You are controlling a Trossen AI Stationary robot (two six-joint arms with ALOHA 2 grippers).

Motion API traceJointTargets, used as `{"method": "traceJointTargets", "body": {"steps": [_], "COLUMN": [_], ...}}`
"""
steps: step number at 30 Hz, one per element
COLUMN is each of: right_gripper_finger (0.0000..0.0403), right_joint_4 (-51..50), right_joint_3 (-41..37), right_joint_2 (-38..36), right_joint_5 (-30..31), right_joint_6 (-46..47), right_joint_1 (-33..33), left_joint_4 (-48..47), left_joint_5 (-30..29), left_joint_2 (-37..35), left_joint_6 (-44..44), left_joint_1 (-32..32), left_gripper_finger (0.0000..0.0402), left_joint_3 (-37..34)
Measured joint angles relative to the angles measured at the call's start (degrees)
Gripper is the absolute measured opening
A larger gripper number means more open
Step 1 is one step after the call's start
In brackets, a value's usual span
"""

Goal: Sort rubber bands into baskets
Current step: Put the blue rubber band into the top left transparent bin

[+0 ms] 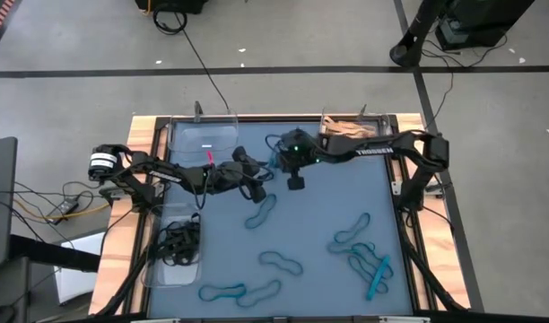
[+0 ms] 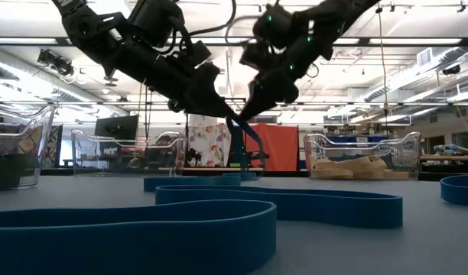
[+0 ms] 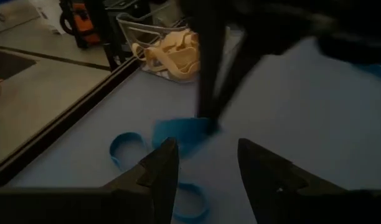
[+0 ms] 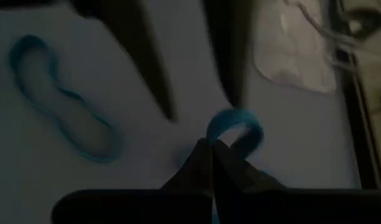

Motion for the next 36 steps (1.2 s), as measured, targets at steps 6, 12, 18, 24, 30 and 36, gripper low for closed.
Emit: {"method": "traceJointTargets", "body": {"steps": [6,12,18,24,30,36], "right_gripper_finger": [0.0004,0.0004,0.0003,0.0028,0.0095,0.0136], "right_joint_4": [-0.43,-0.65,-0.62,-1.10,-2.24,-1.93], "right_joint_3": [0.00,0.00,0.00,0.00,0.02,0.02], "right_joint_2": [-0.86,-0.86,-0.86,-0.86,-0.86,-0.86], "right_joint_5": [4.47,6.37,10.62,11.61,11.50,16.32], "right_joint_6": [-0.56,0.75,1.46,7.90,10.97,15.84], "right_joint_1": [4.74,7.86,10.05,10.49,10.27,10.25], "left_joint_4": [0.00,-0.13,-0.22,-0.33,-5.97,-17.65], "left_joint_5": [0.24,1.10,2.28,3.71,-2.91,-5.89], "left_joint_2": [0.00,0.00,0.00,0.02,-2.32,-13.26], "left_joint_6": [4.46,8.13,8.90,8.61,5.47,0.92], "left_joint_1": [-0.84,-1.82,-2.96,-2.97,-2.22,0.50], "left_gripper_finger": [0.0170,0.0162,0.0076,0.0015,0.0014,0.0014], "left_joint_3": [0.00,0.00,0.00,0.00,0.02,0.04]}}
